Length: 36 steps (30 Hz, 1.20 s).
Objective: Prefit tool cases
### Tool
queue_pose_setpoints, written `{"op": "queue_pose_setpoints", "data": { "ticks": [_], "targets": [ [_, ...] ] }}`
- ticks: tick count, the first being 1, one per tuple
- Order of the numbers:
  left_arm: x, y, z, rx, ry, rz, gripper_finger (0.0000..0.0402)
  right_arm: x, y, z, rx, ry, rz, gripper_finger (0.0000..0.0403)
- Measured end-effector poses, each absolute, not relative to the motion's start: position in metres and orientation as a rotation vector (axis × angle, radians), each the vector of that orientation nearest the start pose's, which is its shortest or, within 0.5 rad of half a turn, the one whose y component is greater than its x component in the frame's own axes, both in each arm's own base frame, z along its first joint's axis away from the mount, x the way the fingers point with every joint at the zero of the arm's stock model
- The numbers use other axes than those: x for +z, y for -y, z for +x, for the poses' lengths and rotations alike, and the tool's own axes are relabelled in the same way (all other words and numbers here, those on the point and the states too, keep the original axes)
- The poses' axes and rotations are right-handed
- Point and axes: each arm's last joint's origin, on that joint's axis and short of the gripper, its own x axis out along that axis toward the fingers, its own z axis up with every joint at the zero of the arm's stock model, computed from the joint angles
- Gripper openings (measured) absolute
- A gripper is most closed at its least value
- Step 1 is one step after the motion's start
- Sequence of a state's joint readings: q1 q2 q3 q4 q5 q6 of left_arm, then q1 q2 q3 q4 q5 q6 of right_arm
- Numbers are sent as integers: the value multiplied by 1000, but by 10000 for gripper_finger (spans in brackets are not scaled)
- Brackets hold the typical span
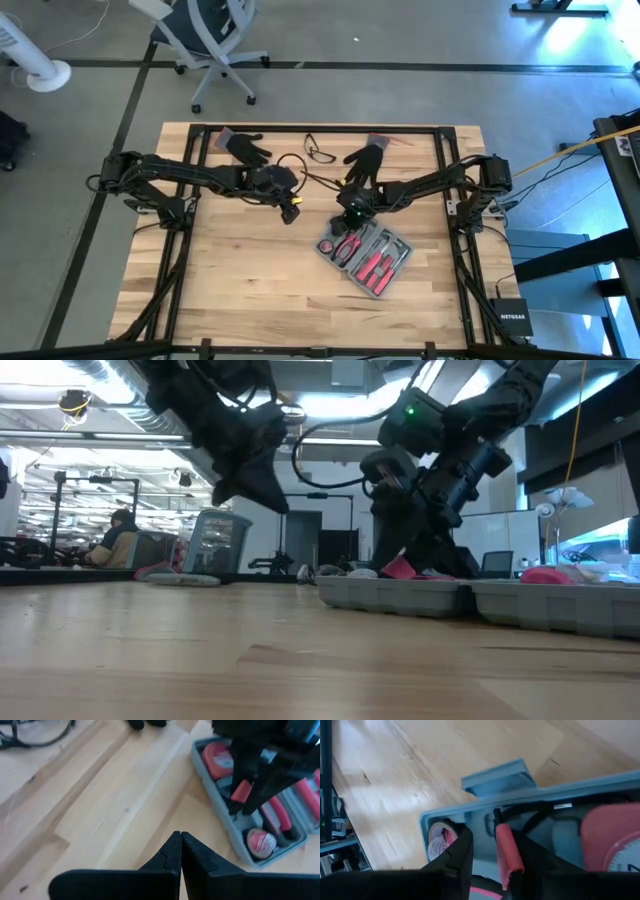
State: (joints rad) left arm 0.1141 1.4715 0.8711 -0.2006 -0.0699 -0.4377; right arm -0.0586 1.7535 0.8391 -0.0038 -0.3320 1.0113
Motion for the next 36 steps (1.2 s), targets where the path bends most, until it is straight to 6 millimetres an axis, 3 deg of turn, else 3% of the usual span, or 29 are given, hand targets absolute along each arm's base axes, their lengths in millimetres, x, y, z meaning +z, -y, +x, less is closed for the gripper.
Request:
{"op": "queue_pose_setpoints", "data": {
  "ticks": [13,21,36],
  "targets": [
    [206,-29,294,329,-781,-418,0,130,17,322,-280,-962,1075,115],
    [206,-29,294,329,-782,-416,0,139,21,320,-264,-1119,927,115],
    [206,-29,294,323,-784,-402,0,144,25,314,-248,-1256,953,115]
  ]
}}
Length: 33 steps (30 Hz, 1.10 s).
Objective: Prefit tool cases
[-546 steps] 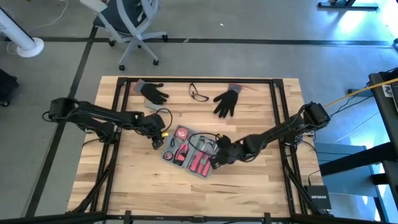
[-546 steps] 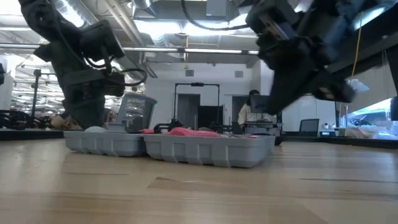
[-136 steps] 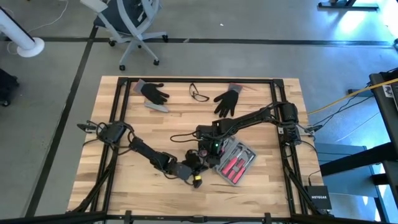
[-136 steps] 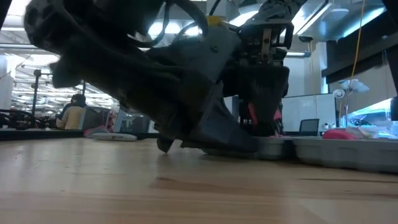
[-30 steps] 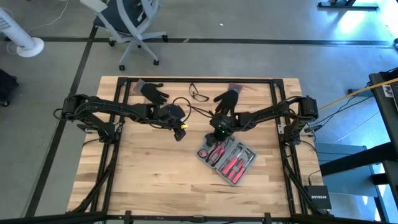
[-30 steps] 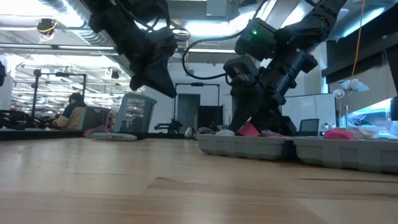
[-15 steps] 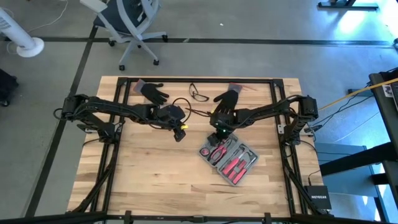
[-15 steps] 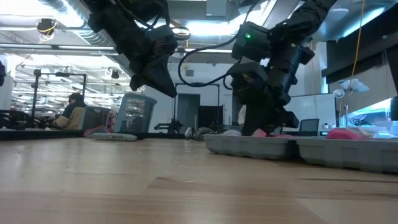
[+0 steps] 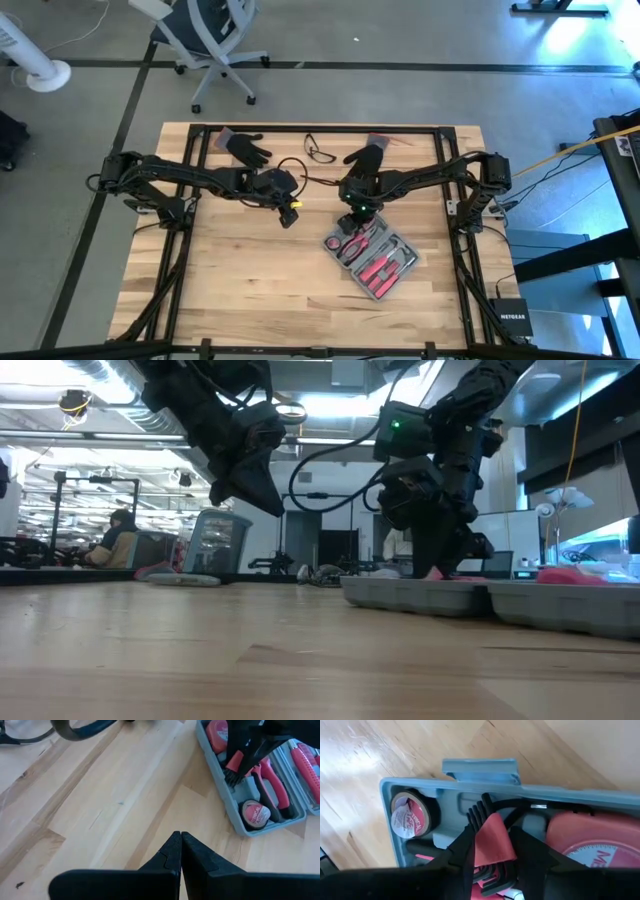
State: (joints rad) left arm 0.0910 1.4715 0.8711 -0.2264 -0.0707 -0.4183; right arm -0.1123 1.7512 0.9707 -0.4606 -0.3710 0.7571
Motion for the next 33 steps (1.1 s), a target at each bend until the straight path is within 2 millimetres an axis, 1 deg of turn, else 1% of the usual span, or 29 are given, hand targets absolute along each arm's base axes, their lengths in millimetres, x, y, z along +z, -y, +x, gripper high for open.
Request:
{"op": "queue_pose_setpoints", "data": {
  "ticks": [2,4,6,8,10,16,20,25,28,33],
  "targets": [
    [206,-29,294,323,-784,-402,0,144,25,314,-249,-1256,954,113],
    [206,-29,294,323,-784,-402,0,144,25,313,-254,-1255,951,101],
    [206,-29,294,323,-784,-402,0,144,25,314,-257,-1247,946,72],
    [206,-29,294,323,-784,-402,0,146,25,315,-247,-1235,948,31],
    [206,-29,294,323,-784,-402,0,147,25,316,-232,-1225,951,16],
    [206,-29,294,324,-787,-402,0,147,24,317,-187,-1223,970,16],
    [206,-29,294,321,-788,-396,0,150,23,315,-138,-1231,958,16],
    [206,-29,293,305,-799,-357,0,159,30,313,-60,-1192,918,16],
    [204,-29,292,306,-816,-352,0,160,34,312,-31,-1187,917,15],
    [203,-29,291,309,-833,-352,0,160,35,313,-18,-1185,947,15]
  ]
}}
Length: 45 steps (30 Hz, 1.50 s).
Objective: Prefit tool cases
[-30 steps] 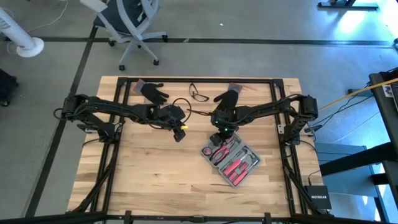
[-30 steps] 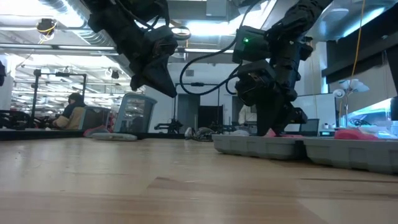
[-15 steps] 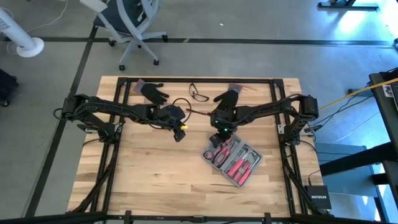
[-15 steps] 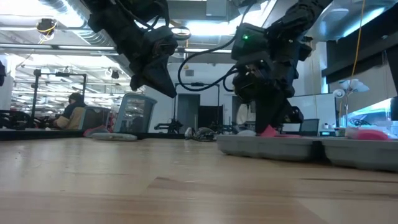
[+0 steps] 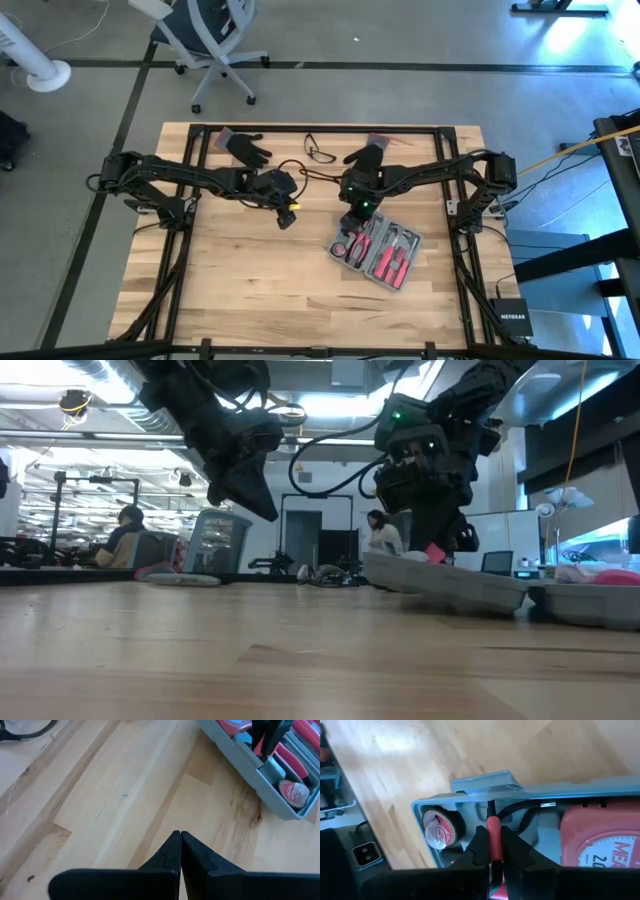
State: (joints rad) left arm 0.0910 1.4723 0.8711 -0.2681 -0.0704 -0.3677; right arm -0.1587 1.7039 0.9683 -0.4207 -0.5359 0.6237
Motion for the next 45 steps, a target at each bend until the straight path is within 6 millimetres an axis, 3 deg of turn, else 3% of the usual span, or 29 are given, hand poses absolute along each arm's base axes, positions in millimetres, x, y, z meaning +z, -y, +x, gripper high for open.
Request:
{"op": "queue_pose_setpoints", "data": {
  "ticks": [8,11,15,19,27,35,45],
  "targets": [
    [203,-29,290,307,-841,-344,0,172,36,313,-61,-1179,940,15],
    [203,-29,291,299,-839,-328,0,179,42,324,58,-1076,1023,15],
    [203,-29,290,298,-844,-324,0,170,45,319,-13,-1164,1036,15],
    [203,-26,291,291,-842,-325,0,178,45,322,71,-1141,1013,14],
    [202,-18,291,265,-855,-309,0,175,45,337,227,-1145,726,14],
    [202,-9,291,255,-856,-336,0,165,45,352,415,-1300,344,14],
    [201,2,290,261,-874,-375,0,165,47,364,505,-1253,233,14]
  ]
}}
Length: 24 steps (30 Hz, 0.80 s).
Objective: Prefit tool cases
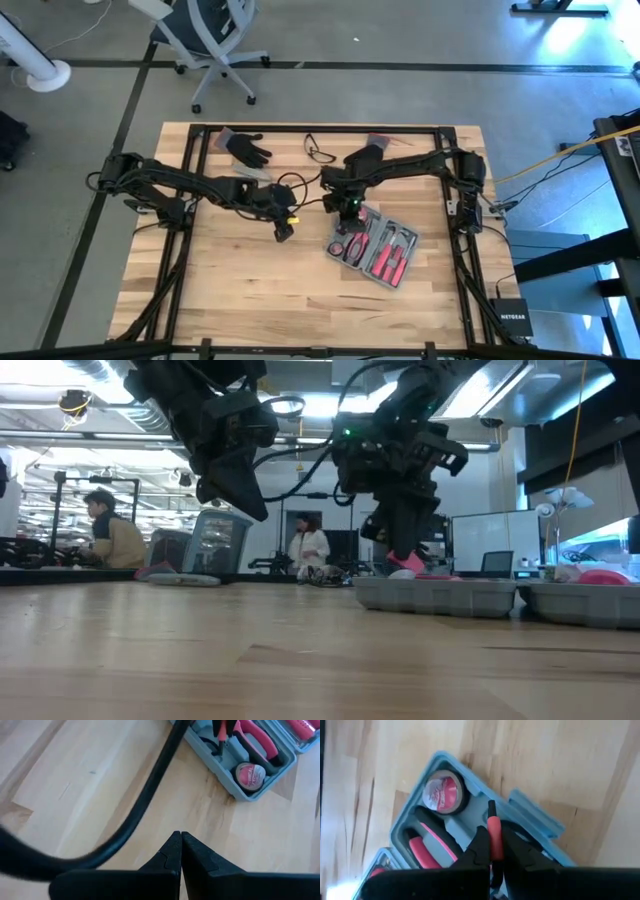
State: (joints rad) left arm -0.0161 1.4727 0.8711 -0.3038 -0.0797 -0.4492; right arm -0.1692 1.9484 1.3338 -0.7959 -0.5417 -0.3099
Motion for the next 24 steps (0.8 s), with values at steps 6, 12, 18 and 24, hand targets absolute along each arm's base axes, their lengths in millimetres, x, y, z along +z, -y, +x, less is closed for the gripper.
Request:
{"op": "queue_pose_setpoints", "data": {
  "ticks": [6,12,18,24],
  "targets": [
    [201,5,290,268,-873,-393,0,169,39,365,618,-1228,149,14],
    [201,11,289,268,-875,-420,0,165,21,369,692,-1204,62,14],
    [201,18,289,271,-872,-431,0,162,15,372,690,-1206,-3,14],
    [201,20,289,279,-865,-439,0,165,24,374,661,-1208,-7,14]
  ]
}}
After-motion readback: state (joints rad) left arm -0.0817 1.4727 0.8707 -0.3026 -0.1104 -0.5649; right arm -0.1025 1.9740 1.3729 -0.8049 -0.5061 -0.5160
